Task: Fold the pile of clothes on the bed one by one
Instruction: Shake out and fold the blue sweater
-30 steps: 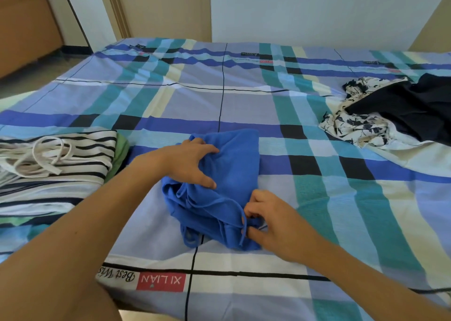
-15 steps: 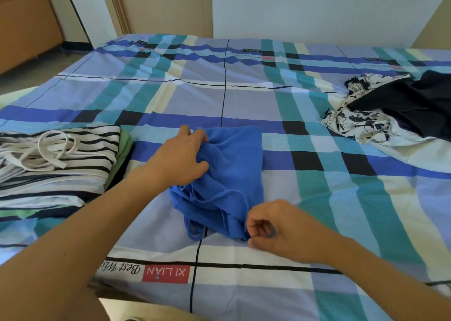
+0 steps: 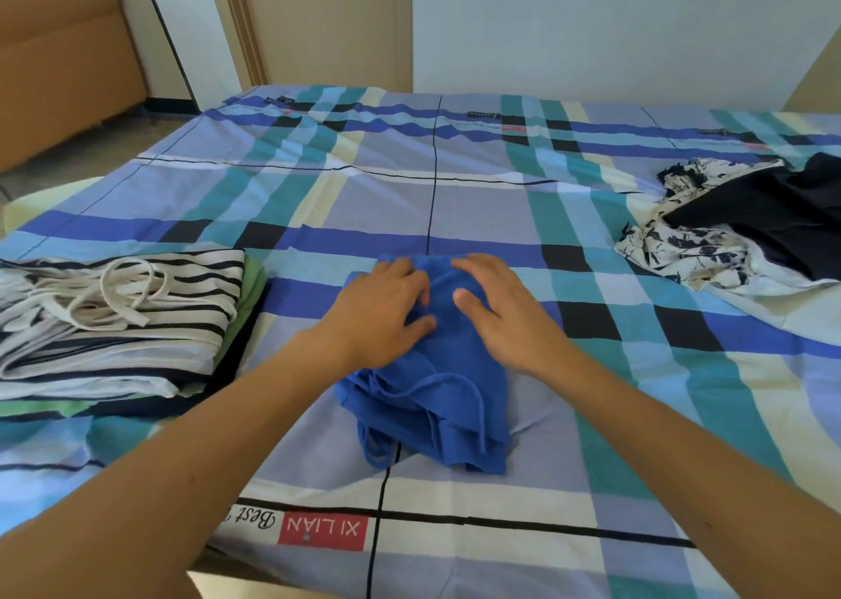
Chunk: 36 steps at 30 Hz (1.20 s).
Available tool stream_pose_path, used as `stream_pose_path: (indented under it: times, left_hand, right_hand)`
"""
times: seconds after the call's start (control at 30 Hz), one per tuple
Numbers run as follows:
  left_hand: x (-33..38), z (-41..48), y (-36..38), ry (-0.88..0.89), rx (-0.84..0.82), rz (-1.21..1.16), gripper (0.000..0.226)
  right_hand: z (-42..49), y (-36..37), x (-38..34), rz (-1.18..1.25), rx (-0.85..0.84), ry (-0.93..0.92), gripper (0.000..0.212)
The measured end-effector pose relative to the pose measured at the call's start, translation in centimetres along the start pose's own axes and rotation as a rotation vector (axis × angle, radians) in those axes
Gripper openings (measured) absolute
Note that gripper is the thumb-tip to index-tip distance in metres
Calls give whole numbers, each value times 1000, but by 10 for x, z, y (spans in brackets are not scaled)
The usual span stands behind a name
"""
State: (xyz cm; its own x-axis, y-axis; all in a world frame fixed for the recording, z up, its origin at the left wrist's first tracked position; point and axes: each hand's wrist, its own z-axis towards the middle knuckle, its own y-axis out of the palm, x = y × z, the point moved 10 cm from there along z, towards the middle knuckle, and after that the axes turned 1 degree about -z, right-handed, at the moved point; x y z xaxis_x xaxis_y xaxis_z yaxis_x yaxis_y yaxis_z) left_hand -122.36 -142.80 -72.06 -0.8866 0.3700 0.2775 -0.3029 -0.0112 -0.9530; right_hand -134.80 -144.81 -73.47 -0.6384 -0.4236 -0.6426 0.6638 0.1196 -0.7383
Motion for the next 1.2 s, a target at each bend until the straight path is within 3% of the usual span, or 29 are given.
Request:
stream_pose_path:
  times: [0.17, 0.3, 0.37, 0.5, 0.57, 0.63, 0.73, 0.83, 0.97, 1.2]
  left_hand:
    - [-22, -25, 42, -148, -331, 221, 72]
    - [-29, -46, 58, -190, -457, 230, 94]
    - [-28, -49, 51, -172, -422, 178, 93]
    - [-37, -41, -4, -241, 48, -76, 71]
    - [-58, -42, -15, -380, 162, -135, 73]
    - [-80, -44, -5, -560, 96, -267, 82]
    - [-91, -46, 26, -730, -39, -713, 100]
    - [-89, -41, 38, -733, -56, -996, 107]
    - [-69, -48, 57, -744, -103, -1259, 91]
    - [-47, -49, 45, -666, 111, -1572, 82]
  right_hand:
    - [45, 57, 33, -362, -330, 134, 60]
    - [49, 63, 64, -408, -340, 251, 70]
    - [51, 60, 65, -394, -327, 274, 72]
    - [35, 39, 55, -276, -157, 307, 76]
    - [15, 25, 52, -147, -56, 363, 81]
    - [-8, 16, 50, -57, -16, 415, 83]
    - [-35, 14, 46, 116, 2, 452, 71]
    - [-49, 20, 42, 355, -13, 484, 64]
    - [-52, 26, 38, 512, -58, 459, 65]
    - [-42, 4, 23, 614, 50, 388, 65]
